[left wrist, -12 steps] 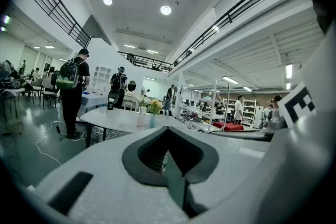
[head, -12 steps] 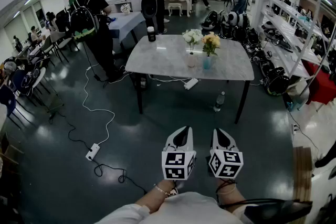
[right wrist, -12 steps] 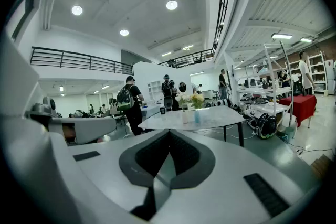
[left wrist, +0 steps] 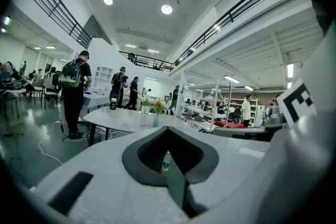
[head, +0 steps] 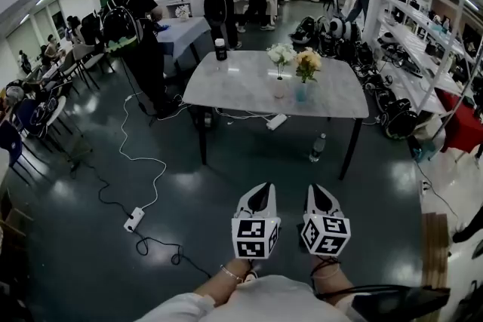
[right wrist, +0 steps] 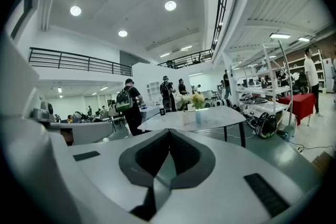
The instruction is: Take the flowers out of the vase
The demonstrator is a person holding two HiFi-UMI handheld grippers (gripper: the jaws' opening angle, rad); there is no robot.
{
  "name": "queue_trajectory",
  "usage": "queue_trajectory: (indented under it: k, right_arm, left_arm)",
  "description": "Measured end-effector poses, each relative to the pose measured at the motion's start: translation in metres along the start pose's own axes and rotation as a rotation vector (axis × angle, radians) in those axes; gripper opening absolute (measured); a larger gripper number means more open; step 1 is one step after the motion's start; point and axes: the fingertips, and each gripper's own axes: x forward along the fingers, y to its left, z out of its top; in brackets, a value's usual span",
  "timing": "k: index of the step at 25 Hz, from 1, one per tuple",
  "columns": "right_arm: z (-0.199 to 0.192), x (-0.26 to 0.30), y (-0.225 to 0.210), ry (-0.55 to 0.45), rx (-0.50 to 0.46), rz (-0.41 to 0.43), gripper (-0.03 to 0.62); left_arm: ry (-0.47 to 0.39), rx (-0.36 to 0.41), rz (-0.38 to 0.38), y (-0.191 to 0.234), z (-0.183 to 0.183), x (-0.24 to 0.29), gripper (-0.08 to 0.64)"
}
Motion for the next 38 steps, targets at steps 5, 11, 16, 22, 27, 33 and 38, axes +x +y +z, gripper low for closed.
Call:
queue_trajectory:
  k: [5, 11, 16, 22, 27, 33, 38]
  right_arm:
    - [0.008, 0.018, 0.015, -0.013, 0.005, -0.023, 0.006]
    - [-0.002, 0.03, 0.024, -0.006, 0.019, -0.069, 0.006]
    - [-0.014, 0.035, 0.021, 0.028, 0.034, -0.108, 0.006]
    - [-0.017, 0.047, 0.008, 0.045, 0.042, -0.137, 0.006]
    - [-0.02, 0.069, -0.002, 0.055, 0.06, -0.137, 0.006]
    - [-0.011, 0.104, -0.02, 0.05, 0.073, -0.123, 0.006]
    - [0.001, 0.138, -0.046, 0.055, 0.086, -0.11, 0.006]
  left_arm:
    - [-0.002, 0.008, -0.003, 0.028, 0.008, 0.004, -0.002]
    - [0.004, 0.006, -0.026, 0.053, 0.006, 0.011, -0.002]
    - [0.034, -0.003, -0.047, 0.062, -0.002, 0.016, -0.002]
    - [0.061, -0.007, -0.058, 0.064, -0.009, 0.033, -0.002]
    - [0.078, 0.006, -0.054, 0.069, -0.015, 0.052, -0.002]
    - [0.079, 0.031, -0.041, 0.073, -0.006, 0.092, -0.002]
    - [0.079, 0.046, -0.027, 0.073, 0.002, 0.132, -0.002]
